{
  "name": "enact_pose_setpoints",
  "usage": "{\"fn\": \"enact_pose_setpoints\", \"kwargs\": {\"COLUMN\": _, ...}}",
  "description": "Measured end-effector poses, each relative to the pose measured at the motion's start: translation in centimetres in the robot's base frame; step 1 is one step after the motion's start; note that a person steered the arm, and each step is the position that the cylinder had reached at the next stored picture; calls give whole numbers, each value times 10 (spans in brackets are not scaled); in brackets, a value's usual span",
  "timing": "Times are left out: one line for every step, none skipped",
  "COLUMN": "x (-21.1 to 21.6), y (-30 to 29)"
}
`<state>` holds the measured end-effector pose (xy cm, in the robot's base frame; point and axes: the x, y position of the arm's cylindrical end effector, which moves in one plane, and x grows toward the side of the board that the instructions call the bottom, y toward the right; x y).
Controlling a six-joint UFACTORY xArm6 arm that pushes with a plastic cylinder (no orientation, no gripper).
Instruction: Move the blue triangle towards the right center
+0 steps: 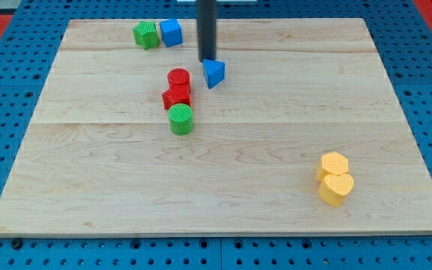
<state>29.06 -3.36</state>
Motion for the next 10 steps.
{"fn": "enact_pose_setpoints", "kwargs": {"x": 13, "y": -32}}
{"fn": "enact_pose_setpoints", "kwargs": {"x": 40, "y": 36}}
{"fn": "enact_pose_setpoints", "kwargs": {"x": 41, "y": 121}}
{"fn": "enact_pose_setpoints", "kwargs": {"x": 43, "y": 118}}
{"fn": "enact_pose_setpoints", "kwargs": {"x": 32, "y": 58}}
{"fn": "enact_pose_setpoints", "kwargs": {"x": 75, "y": 91}}
{"fn": "enact_pose_setpoints", "kwargs": {"x": 85, "y": 174}}
{"fn": "enact_pose_setpoints", "kwargs": {"x": 69, "y": 165}}
{"fn": "enact_pose_setpoints", "kwargs": {"x": 38, "y": 165}}
{"fn": "enact_pose_setpoints", "kwargs": {"x": 21, "y": 176}}
